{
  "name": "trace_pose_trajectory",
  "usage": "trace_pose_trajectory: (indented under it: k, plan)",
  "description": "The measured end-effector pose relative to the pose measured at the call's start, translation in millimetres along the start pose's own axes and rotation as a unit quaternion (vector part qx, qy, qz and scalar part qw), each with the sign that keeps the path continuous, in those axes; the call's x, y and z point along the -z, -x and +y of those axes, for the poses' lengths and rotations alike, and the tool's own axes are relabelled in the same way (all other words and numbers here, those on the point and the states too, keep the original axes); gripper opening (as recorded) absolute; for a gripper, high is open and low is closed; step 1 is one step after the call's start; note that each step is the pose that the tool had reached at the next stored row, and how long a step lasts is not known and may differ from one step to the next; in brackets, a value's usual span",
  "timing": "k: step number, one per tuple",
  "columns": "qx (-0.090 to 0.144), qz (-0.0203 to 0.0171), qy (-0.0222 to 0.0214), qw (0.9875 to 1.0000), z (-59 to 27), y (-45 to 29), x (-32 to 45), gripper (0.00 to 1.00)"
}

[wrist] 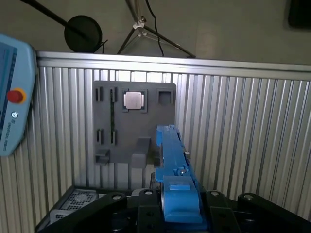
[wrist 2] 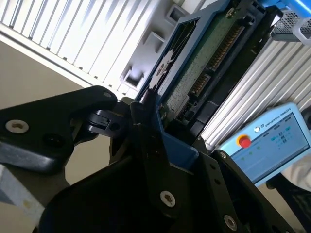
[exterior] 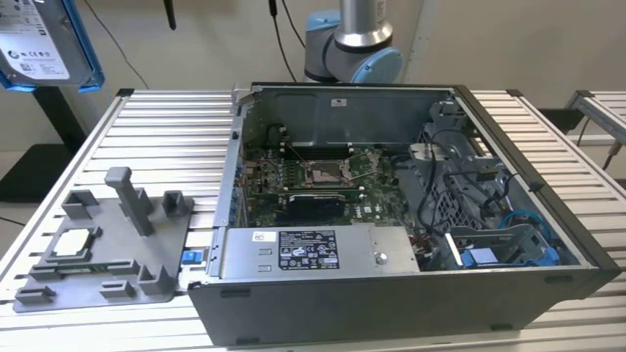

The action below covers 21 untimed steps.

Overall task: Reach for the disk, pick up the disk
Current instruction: 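Pick up the disk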

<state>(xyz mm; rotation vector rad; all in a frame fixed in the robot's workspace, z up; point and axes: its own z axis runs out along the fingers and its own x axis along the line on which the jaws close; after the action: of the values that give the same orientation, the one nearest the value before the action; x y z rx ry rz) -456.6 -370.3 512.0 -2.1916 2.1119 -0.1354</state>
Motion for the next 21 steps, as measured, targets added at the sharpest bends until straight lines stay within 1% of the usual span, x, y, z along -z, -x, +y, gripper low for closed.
trace_pose_trajectory:
  k: [6, 14, 17, 21]
  plan:
    - [0.0, 0.0, -0.0001, 1.0, -6.1, -0.2, -0.8, 0.0]
    - [0.0, 0.0, 0.0, 1.0, -6.8, -0.2, -0.9, 0.0]
    - [0.0, 0.0, 0.0, 1.0, -10.2, -0.4, -1.4, 0.0]
    - [0.0, 0.0, 0.0, 1.0, -17.4, -0.6, -2.3, 0.0]
